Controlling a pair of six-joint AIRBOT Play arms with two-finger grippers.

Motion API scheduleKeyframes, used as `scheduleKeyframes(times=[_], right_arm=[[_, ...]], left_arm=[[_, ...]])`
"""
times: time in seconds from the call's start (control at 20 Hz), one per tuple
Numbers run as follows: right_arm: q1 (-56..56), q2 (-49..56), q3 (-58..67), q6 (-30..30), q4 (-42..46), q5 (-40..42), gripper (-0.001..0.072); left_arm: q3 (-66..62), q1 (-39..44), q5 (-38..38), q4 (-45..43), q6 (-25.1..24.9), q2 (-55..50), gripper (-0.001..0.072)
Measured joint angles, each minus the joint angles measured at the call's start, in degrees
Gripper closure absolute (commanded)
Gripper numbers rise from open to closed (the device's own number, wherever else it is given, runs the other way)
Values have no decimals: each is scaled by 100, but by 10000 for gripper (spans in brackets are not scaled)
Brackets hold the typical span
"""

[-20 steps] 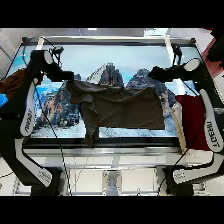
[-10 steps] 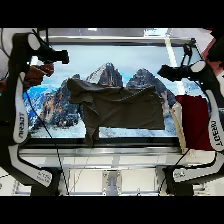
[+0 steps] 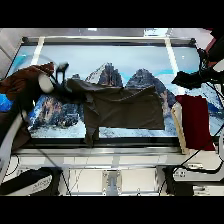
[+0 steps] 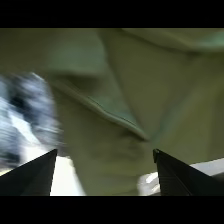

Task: Fold the shirts.

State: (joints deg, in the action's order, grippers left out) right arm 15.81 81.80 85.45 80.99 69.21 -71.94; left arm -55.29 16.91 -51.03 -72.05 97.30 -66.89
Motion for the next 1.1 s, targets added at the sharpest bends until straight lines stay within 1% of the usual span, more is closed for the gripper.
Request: scheduleKeyframes(times=[0.1, 0.2, 0.3, 0.4, 0.45, 0.5, 0.55, 0.6, 0.75, 1.0, 1.05, 1.1], right_arm=[[17, -59, 0, -11, 52, -114, 281], [24, -83, 0, -28, 37, -184, 281], [31, -107, 0, -81, -63, -214, 281], [28, -114, 0, -120, -175, -247, 281], [28, -116, 0, -138, -225, -251, 281], [28, -116, 0, -153, -260, -264, 281], [28, -118, 0, -175, -297, -267, 281], [28, -118, 0, -199, -310, -269, 281], [28, -118, 0, -243, -361, -286, 281], [31, -118, 0, -275, -396, -289, 281], [31, -118, 0, -278, -400, -284, 281], [31, -118, 0, -278, -400, -284, 281]], left_arm=[[1067, 385, 1217, 63, 841, 376, 4], [1707, 623, 2116, 101, 1502, 494, 5], [2037, 745, 2708, 138, 1886, 435, 5], [2208, 811, 3101, 197, 2168, 291, 5], [2260, 833, 3314, 267, 2282, 229, 7], [2293, 848, 3515, 343, 2350, 186, 40], [2315, 855, 3738, 415, 2411, 153, 129], [2319, 866, 3901, 474, 2437, 125, 142], [2258, 876, 4109, 575, 2516, -4, 142], [2133, 890, 4011, 623, 2531, -223, 149], [2124, 890, 3989, 634, 2531, -245, 189], [2116, 890, 3987, 640, 2531, -264, 247]])
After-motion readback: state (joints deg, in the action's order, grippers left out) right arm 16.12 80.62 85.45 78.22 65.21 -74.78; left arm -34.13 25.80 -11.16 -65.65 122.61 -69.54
